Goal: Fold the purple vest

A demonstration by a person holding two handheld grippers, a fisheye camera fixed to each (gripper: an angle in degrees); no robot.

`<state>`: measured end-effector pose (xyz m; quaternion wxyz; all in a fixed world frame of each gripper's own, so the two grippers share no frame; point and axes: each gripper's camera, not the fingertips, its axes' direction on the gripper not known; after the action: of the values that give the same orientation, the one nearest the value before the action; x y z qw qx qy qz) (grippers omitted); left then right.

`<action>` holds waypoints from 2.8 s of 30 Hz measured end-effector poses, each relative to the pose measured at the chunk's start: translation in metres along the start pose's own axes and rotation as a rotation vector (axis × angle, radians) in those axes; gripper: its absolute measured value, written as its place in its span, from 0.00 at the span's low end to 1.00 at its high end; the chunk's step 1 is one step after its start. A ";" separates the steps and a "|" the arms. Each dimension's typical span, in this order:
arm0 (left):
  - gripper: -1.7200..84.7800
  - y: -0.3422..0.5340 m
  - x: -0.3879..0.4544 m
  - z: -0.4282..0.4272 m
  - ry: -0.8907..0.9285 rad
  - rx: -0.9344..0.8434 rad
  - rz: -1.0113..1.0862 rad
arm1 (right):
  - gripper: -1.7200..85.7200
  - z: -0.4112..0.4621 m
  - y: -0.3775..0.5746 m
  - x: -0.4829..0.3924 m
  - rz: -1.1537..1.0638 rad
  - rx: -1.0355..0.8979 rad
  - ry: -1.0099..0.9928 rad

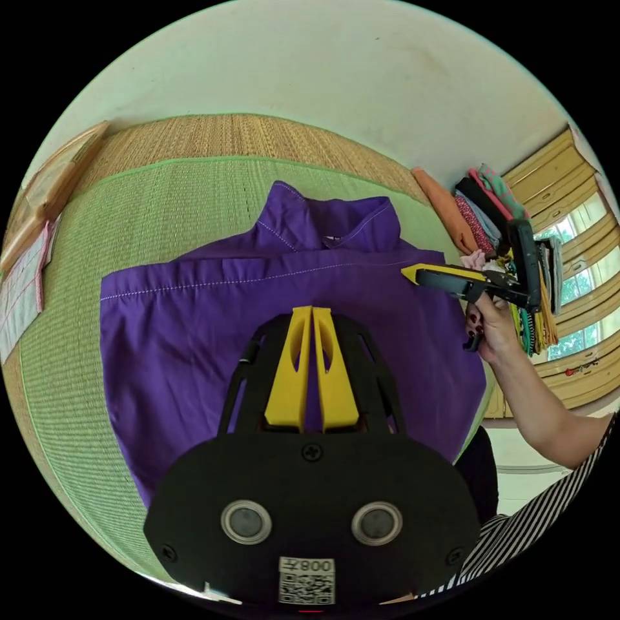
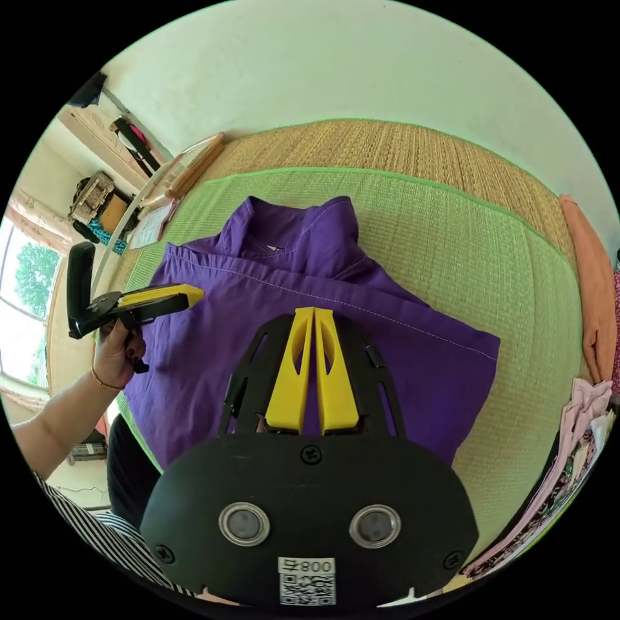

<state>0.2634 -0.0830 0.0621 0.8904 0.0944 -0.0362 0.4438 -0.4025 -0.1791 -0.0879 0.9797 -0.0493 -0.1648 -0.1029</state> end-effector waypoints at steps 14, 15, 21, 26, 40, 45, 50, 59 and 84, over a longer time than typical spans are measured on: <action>0.02 0.162 -0.017 -0.133 0.114 0.086 -0.239 | 0.02 -0.007 0.052 -0.132 -0.224 -0.061 -0.044; 0.02 0.168 -0.019 -0.134 0.107 0.069 -0.259 | 0.02 0.010 0.047 -0.130 -0.204 -0.115 -0.048; 0.02 0.208 -0.010 -0.180 0.090 0.109 -0.306 | 0.02 -0.023 0.049 -0.129 -0.189 -0.092 -0.100; 0.02 0.232 0.014 -0.209 0.049 0.092 -0.301 | 0.02 -0.057 0.116 -0.149 -0.233 -0.054 -0.171; 0.02 0.252 0.070 -0.261 0.074 0.073 -0.322 | 0.03 -0.063 0.267 -0.079 -0.004 -0.012 -0.194; 0.02 0.229 0.133 -0.273 0.166 0.084 -0.192 | 0.05 -0.105 0.367 0.024 0.265 0.133 -0.145; 0.02 0.173 0.235 -0.250 0.221 -0.030 0.037 | 0.10 -0.100 0.435 0.094 0.430 0.171 -0.150; 0.02 0.133 0.307 -0.221 0.228 -0.184 -0.014 | 0.09 -0.040 0.491 0.160 0.516 0.165 -0.316; 0.07 0.046 0.698 -0.224 -0.095 -0.153 0.673 | 0.05 -0.026 0.547 0.220 0.233 0.292 -0.586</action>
<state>0.6433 0.5354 -0.0473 0.6959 0.0307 -0.1397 0.7038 -0.0719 0.3098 -0.0734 0.8926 0.0453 -0.4455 0.0530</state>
